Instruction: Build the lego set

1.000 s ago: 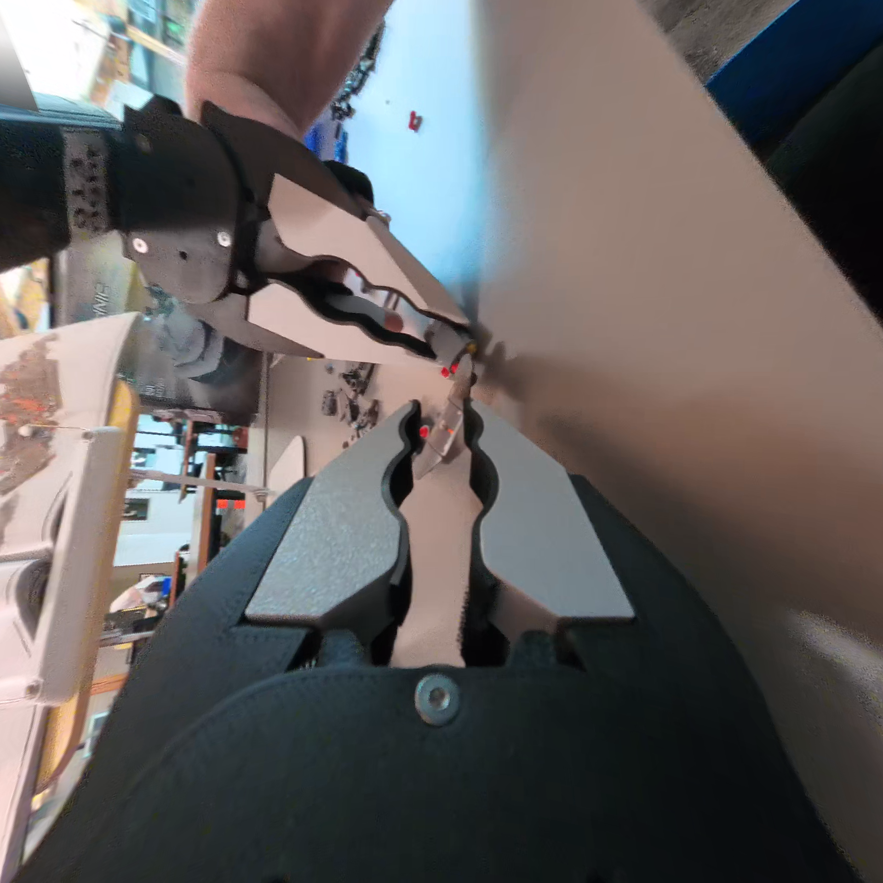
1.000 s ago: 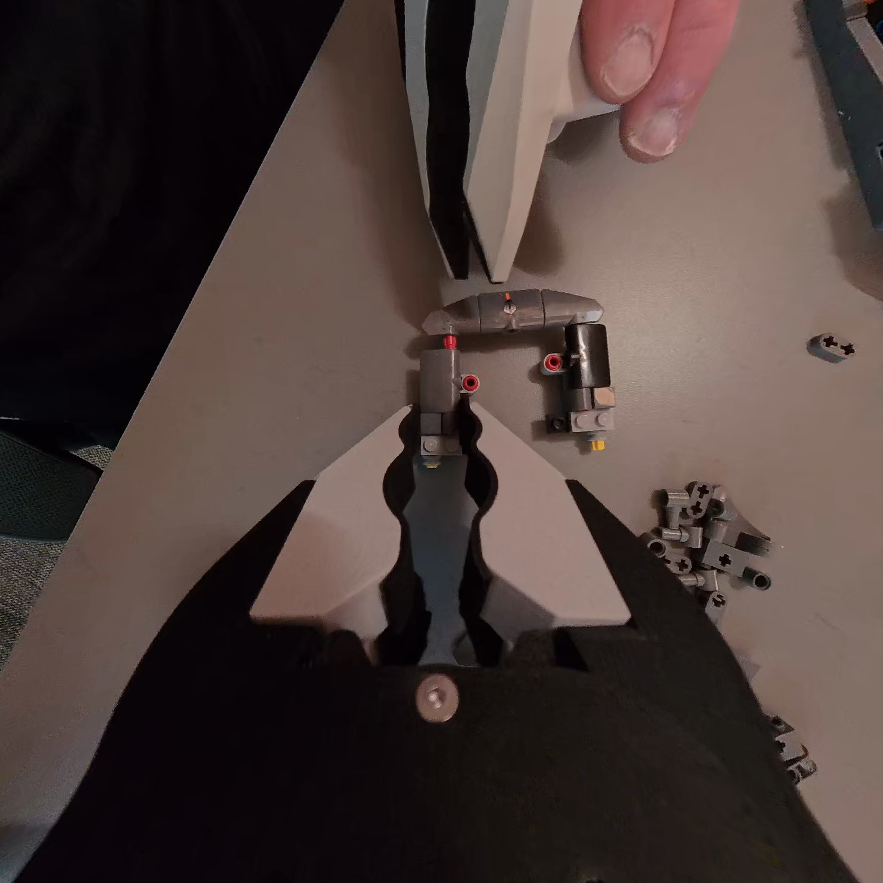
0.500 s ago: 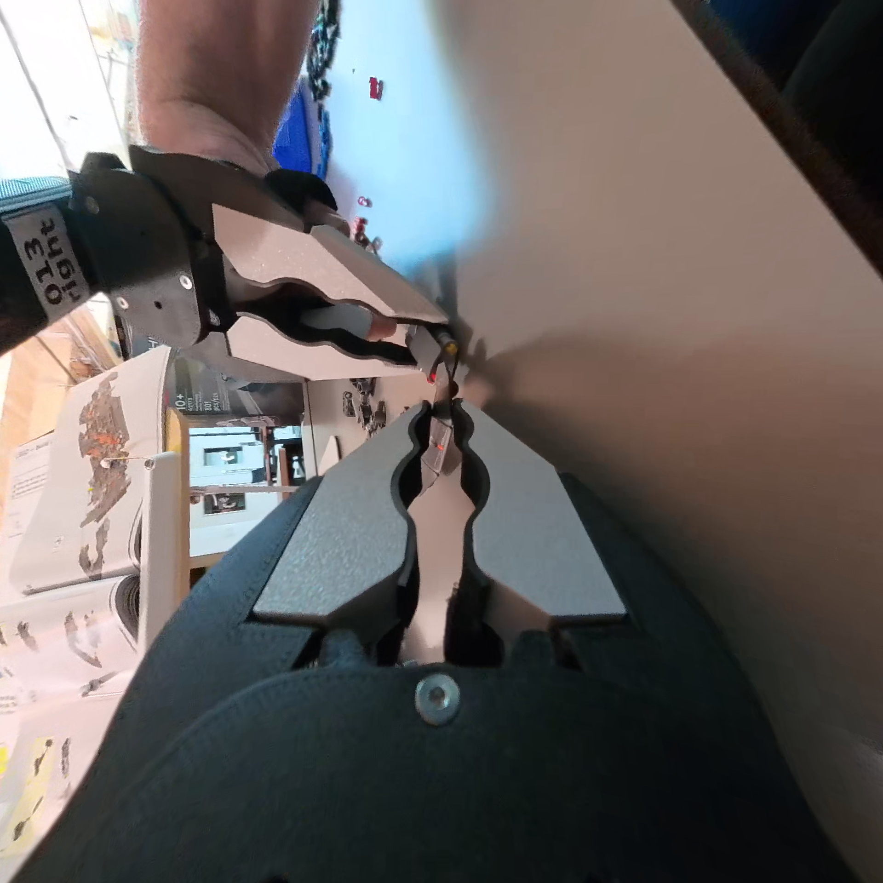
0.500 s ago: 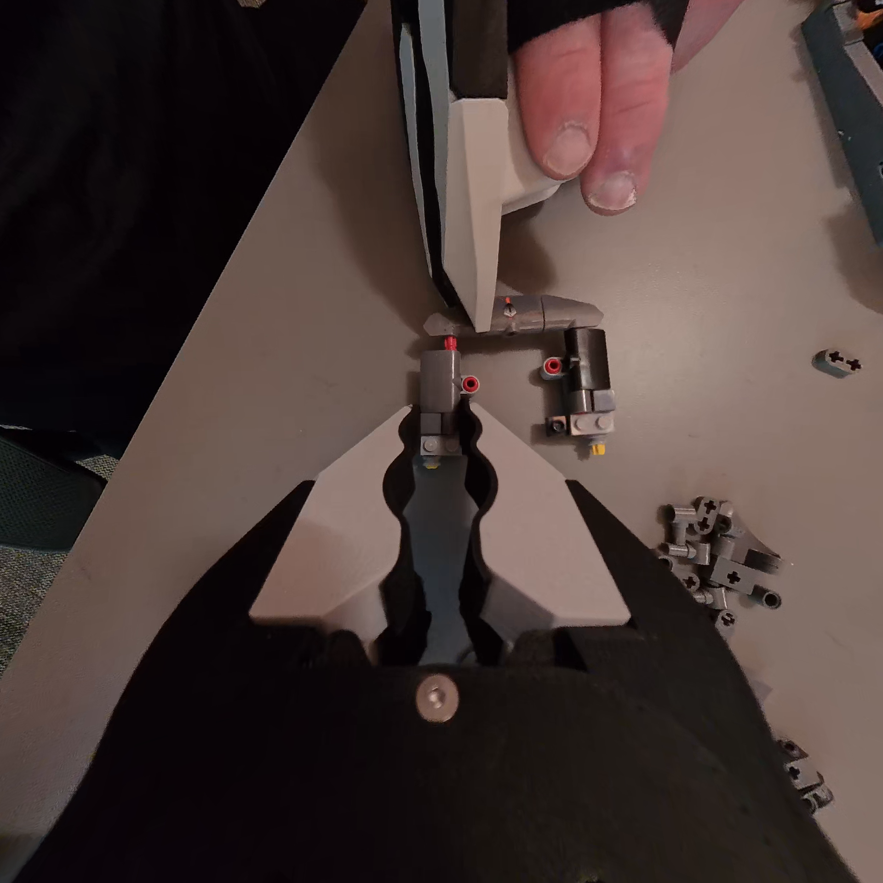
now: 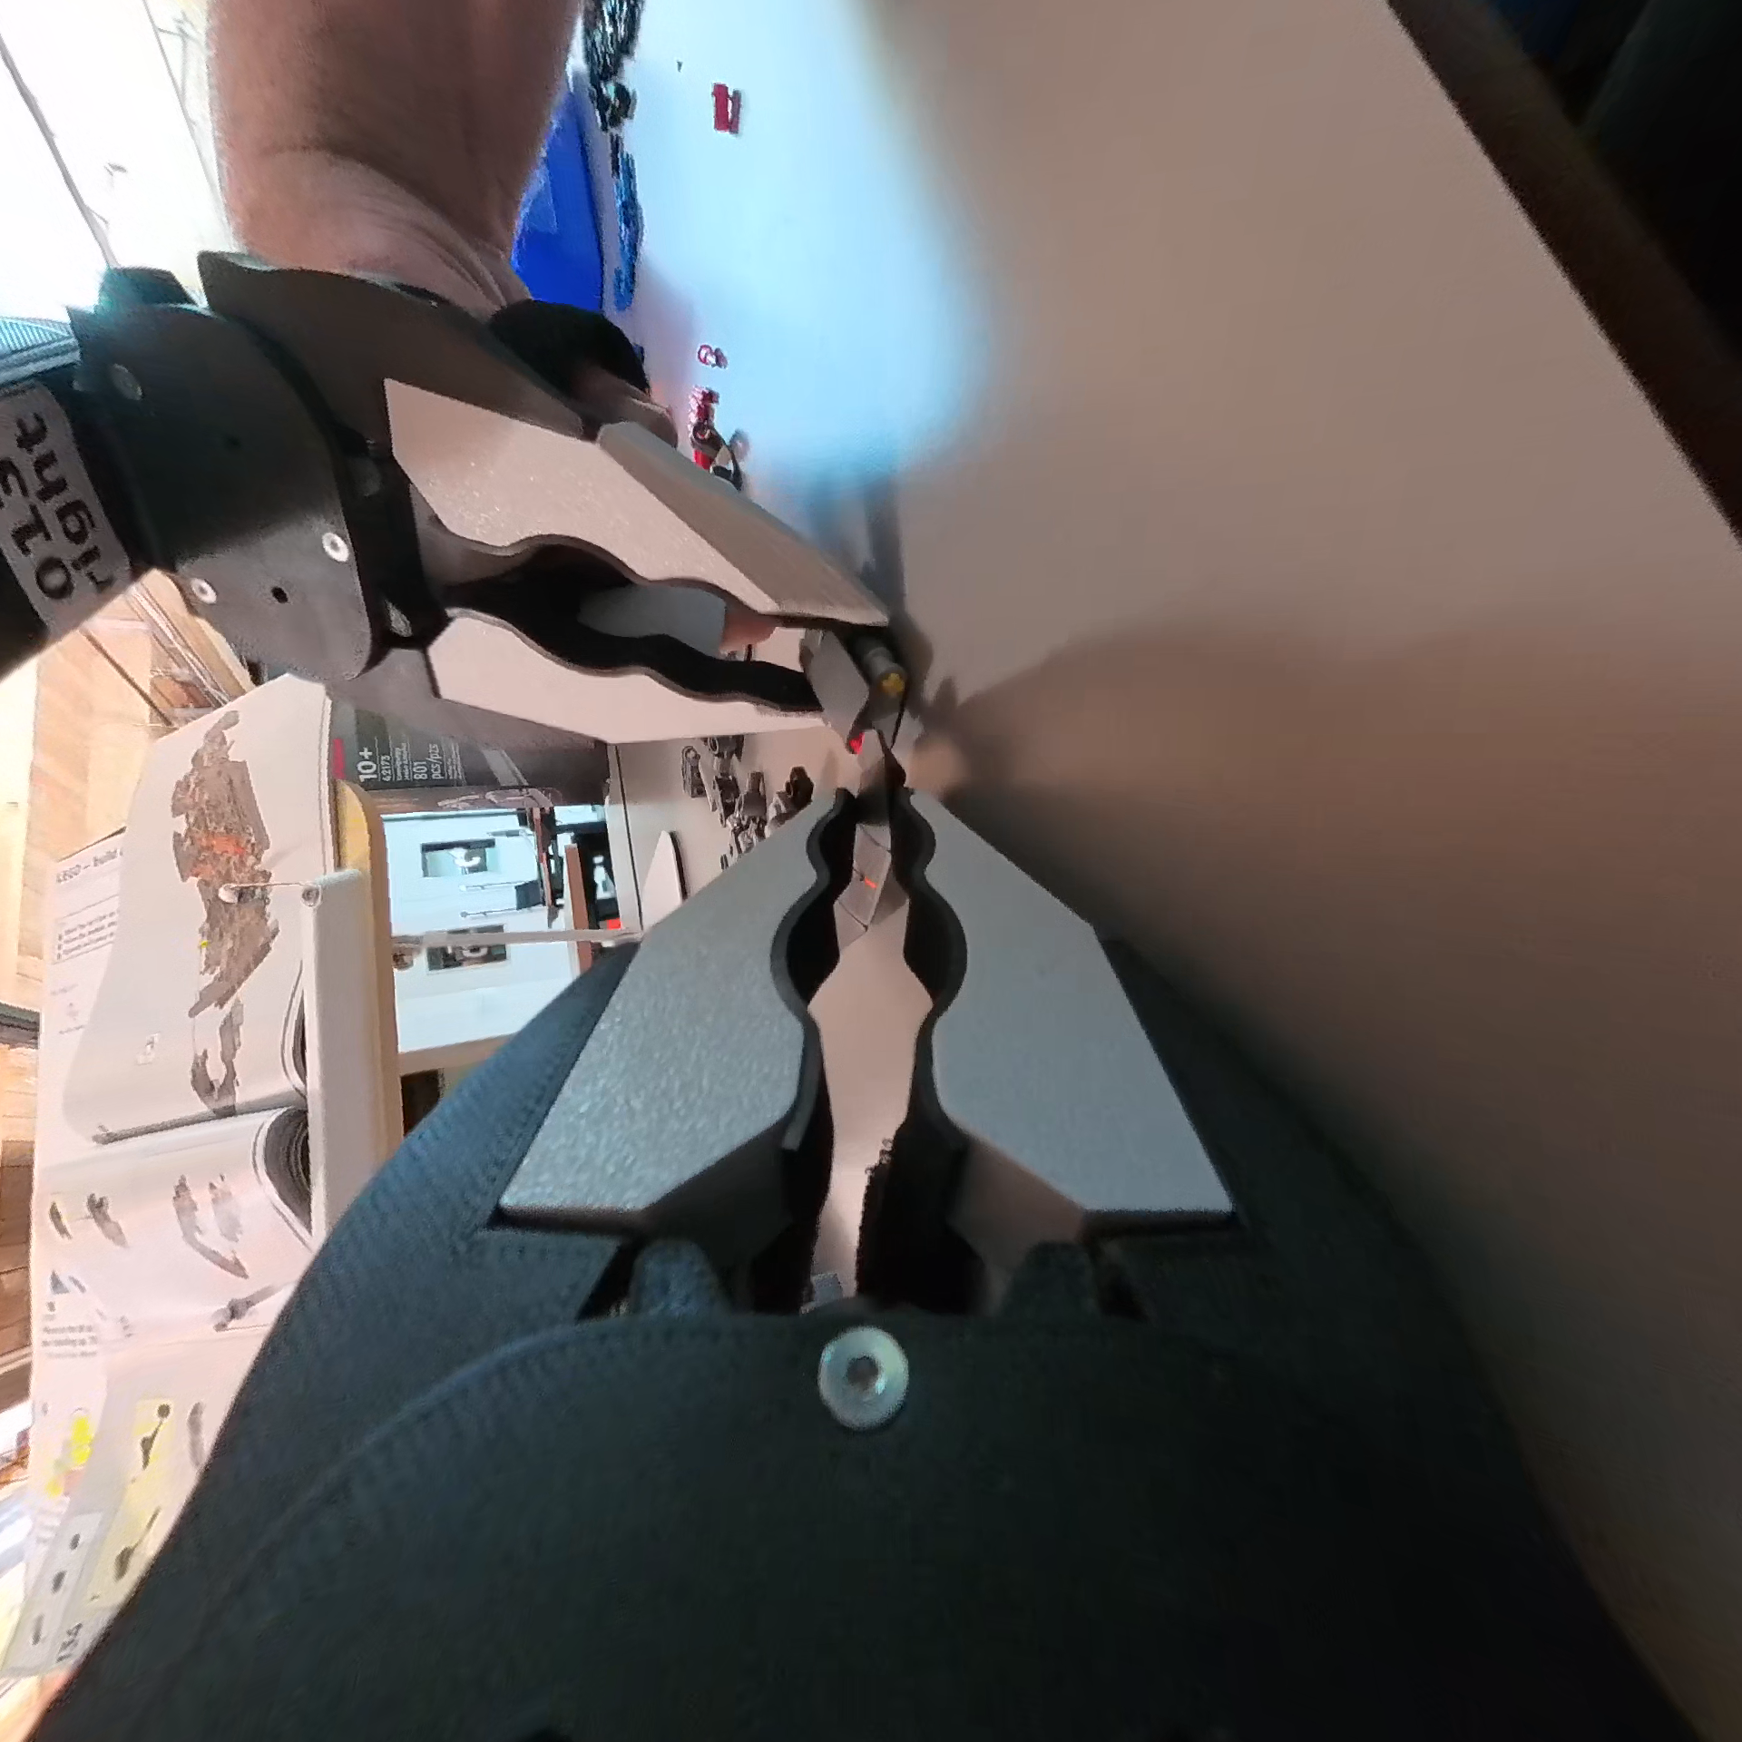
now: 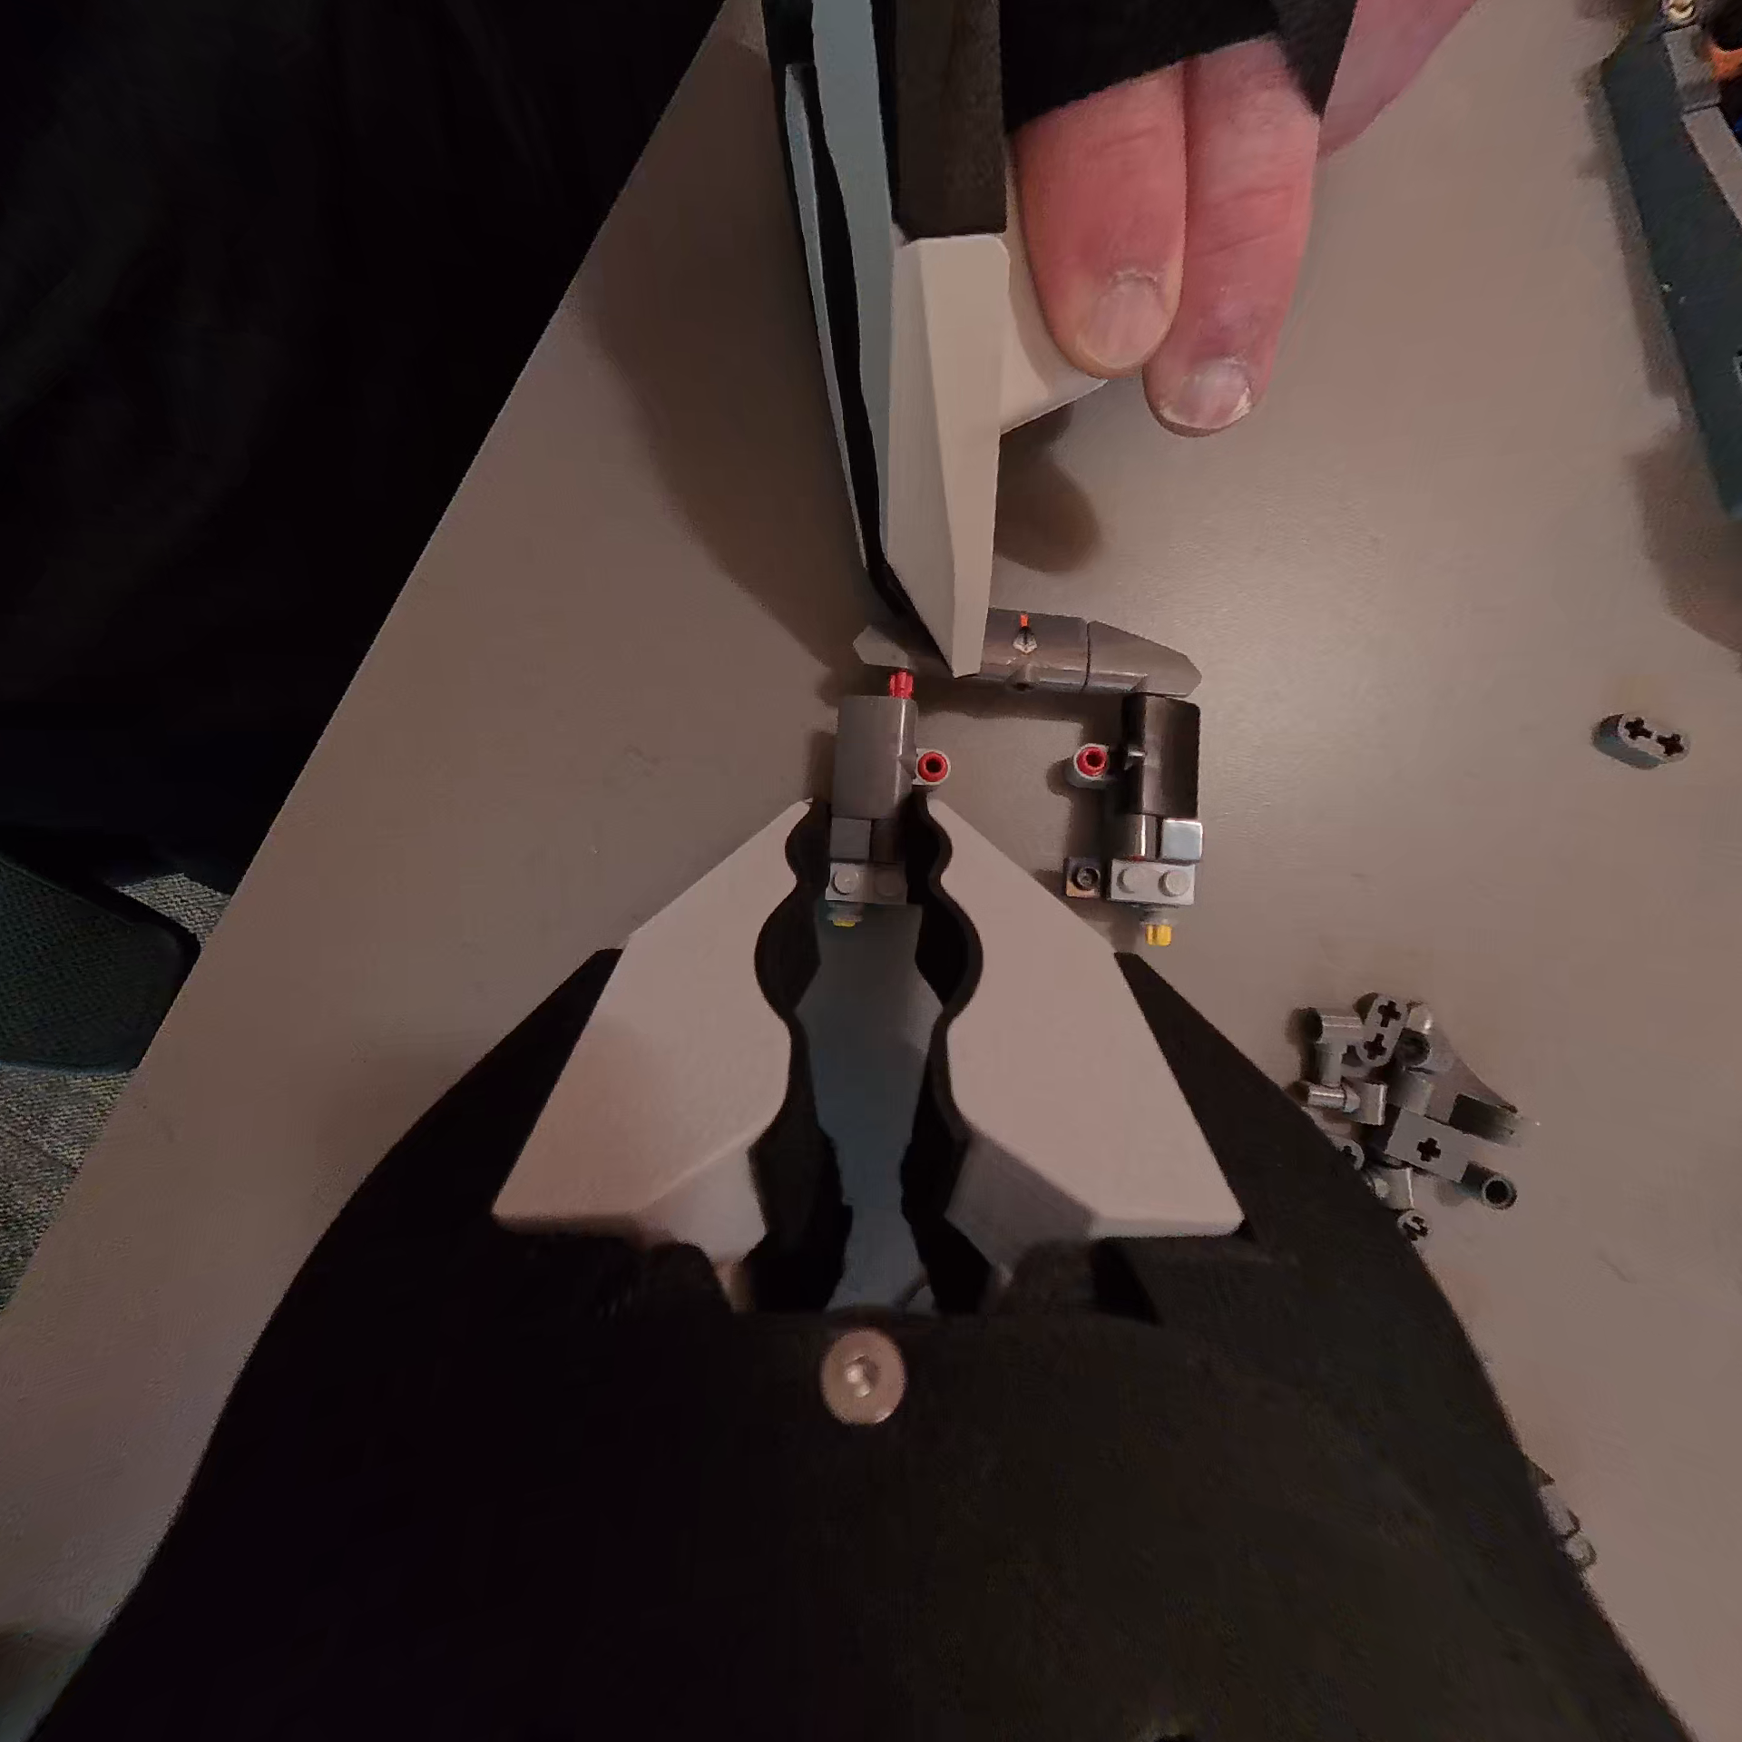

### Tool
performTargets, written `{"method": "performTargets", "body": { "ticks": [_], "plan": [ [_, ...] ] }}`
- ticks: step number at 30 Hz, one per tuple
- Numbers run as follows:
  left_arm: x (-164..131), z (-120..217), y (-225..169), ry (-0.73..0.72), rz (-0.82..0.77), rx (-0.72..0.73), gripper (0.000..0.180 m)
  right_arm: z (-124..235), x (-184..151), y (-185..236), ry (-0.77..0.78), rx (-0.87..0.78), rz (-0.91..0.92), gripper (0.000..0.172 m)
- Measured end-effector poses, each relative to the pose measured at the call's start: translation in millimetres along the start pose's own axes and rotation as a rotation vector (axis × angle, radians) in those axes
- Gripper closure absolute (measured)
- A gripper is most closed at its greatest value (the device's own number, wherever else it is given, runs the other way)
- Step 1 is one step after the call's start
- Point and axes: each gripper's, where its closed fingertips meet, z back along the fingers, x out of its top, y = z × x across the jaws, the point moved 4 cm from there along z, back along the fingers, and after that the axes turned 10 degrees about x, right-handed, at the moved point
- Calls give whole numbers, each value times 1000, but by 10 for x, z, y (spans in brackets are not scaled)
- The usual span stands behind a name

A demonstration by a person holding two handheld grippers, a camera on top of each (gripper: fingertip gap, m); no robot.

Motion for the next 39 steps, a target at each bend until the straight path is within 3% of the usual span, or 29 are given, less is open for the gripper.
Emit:
{"method": "performTargets", "body": {
  "ticks": [17,26,28,30,34,39],
  "plan": [
    [38,-47,-10,120,-68,17,176,-16,23,6,-2,-31,-73,160],
    [24,-83,1,107,-63,23,175,-14,18,12,8,-64,-106,159],
    [-23,-108,14,112,-36,10,174,-8,6,-18,-3,-115,-132,158],
    [-69,-139,45,104,-31,13,174,15,-10,-31,-14,-172,-146,141],
    [-135,-171,84,76,-23,18,174,137,-58,15,-56,-265,-174,127],
    [-168,-116,198,71,35,30,159,372,-105,87,-121,-402,-178,132]
  ]
}}
